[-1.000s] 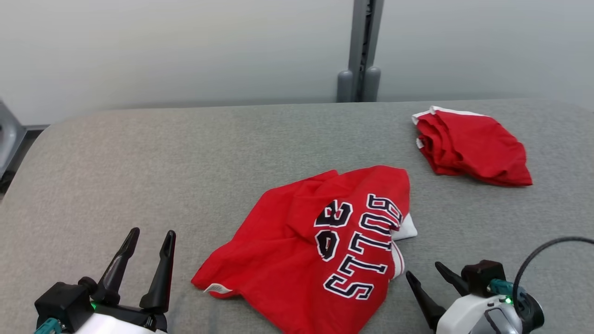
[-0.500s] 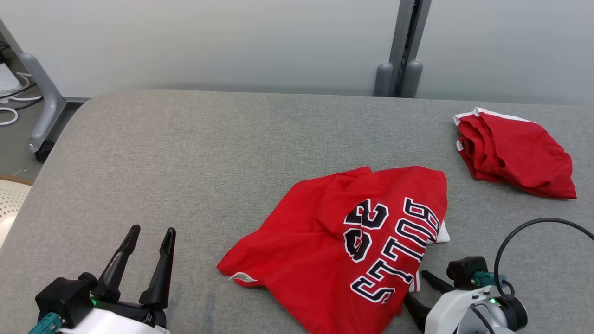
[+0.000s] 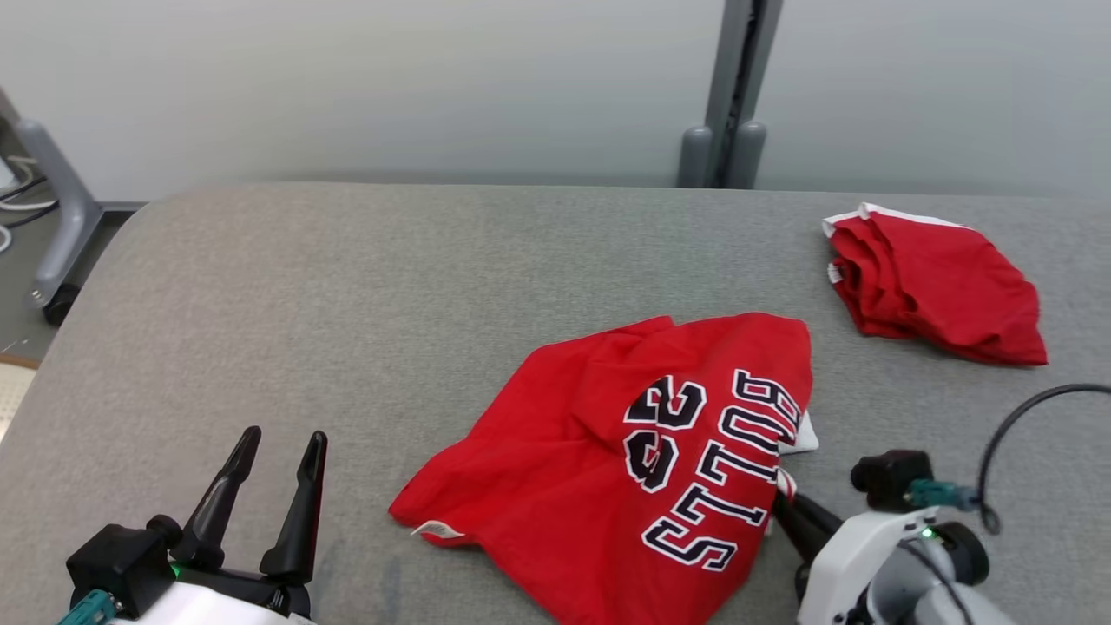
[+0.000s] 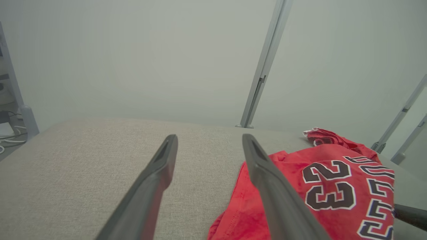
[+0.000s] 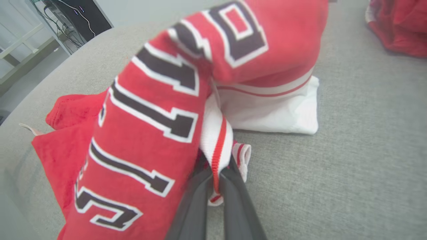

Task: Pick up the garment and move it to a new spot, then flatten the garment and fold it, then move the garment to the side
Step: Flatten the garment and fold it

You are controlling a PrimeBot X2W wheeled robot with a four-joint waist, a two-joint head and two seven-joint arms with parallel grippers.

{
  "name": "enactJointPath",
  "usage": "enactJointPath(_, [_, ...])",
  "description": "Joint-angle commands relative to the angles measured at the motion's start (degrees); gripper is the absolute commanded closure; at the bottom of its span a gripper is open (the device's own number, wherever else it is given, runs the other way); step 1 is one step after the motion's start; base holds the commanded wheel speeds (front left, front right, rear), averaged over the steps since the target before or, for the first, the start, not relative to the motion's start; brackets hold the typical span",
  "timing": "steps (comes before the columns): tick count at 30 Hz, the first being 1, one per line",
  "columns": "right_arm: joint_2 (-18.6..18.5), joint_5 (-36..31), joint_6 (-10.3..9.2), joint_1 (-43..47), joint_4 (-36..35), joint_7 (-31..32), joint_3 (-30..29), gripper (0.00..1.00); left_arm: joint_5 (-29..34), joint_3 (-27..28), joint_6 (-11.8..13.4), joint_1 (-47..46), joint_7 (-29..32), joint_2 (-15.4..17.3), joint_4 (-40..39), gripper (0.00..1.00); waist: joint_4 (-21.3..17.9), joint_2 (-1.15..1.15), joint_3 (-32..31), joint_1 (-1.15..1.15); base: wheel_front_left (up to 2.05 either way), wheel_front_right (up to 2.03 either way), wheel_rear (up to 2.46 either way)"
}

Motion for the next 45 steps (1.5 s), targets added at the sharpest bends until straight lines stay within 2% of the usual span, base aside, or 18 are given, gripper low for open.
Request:
enactJointPath(1, [-1.4,0.9,0.0,0.1,-1.3,1.1,-1.2,1.0,0.3,0.1,0.2,0.0,-0.3,0.2,-0.1,0.0,-1.6,0.0,-0.5,0.0,0.0,0.0,0.0])
enactJointPath(7, [-4.1,3.7,0.0,3.5,-8.3,8.6,-7.0,1.0,0.4,-0.3,0.4,0.4,-0.2,0.0,-0.4,0.0,-5.0,0.0,-0.9,0.0,0.0,0.0,0.0])
enactJointPath(13, [-4.4,2.0,0.0,9.3,-17.7,14.9,-15.9,1.0,0.4,-0.2,0.4,0.5,-0.2,0.4,-0.5,0.0,-7.7,0.0,-0.4,0.0,0.0,0.0,0.0])
enactJointPath(20, [0.1,-6.8,0.0,16.3,-24.1,23.5,-27.9,1.0,0.2,-0.7,0.1,0.0,-0.2,0.2,-0.2,0.0,-9.1,0.0,0.1,0.0,0.0,0.0,0.0])
enactJointPath(21, [0.1,-6.8,0.0,16.3,-24.1,23.5,-27.9,1.0,0.2,-0.7,0.1,0.0,-0.2,0.2,-0.2,0.0,-9.1,0.0,0.1,0.0,0.0,0.0,0.0])
enactJointPath(25, [4.6,-14.3,0.0,18.0,-25.6,25.9,-35.0,1.0,0.1,-0.7,0.1,-0.5,-0.3,0.3,0.1,0.0,-9.0,0.0,0.2,0.0,0.0,0.0,0.0])
enactJointPath(29, [7.7,-19.7,0.0,18.5,-26.2,25.5,-39.5,1.0,-0.1,-0.8,-0.1,-0.9,-0.3,0.5,0.6,0.0,-8.6,0.0,0.4,0.0,0.0,0.0,0.0])
enactJointPath(30, [8.0,-20.7,0.0,18.2,-25.9,24.8,-40.3,0.94,-0.1,-0.9,-0.2,-1.0,-0.3,0.5,0.6,0.0,-8.5,0.0,0.4,0.0,0.0,0.0,0.0])
enactJointPath(32, [8.7,-22.1,0.0,17.8,-25.5,23.5,-41.4,0.59,-0.2,-1.1,-0.3,-1.2,-0.2,0.4,0.8,0.0,-8.2,0.0,0.5,0.0,0.0,0.0,0.0])
enactJointPath(33, [8.8,-22.7,0.0,17.5,-25.1,22.6,-42.0,0.01,-0.2,-1.1,-0.4,-1.3,-0.2,0.4,0.9,0.0,-8.0,0.0,0.5,0.0,0.0,0.0,0.0])
enactJointPath(38, [8.9,-21.0,0.0,16.1,-22.7,18.0,-42.2,0.0,-0.1,-1.7,-0.7,-1.7,0.4,0.5,1.3,0.0,-7.4,0.0,0.3,0.0,0.0,0.0,0.0])
enactJointPath(45, [9.0,-23.0,0.0,15.4,-22.5,13.4,-44.2,0.0,-0.1,-2.4,-0.6,-2.2,1.1,0.7,1.9,0.0,-7.3,0.0,-0.6,0.0,0.0,0.0,0.0])
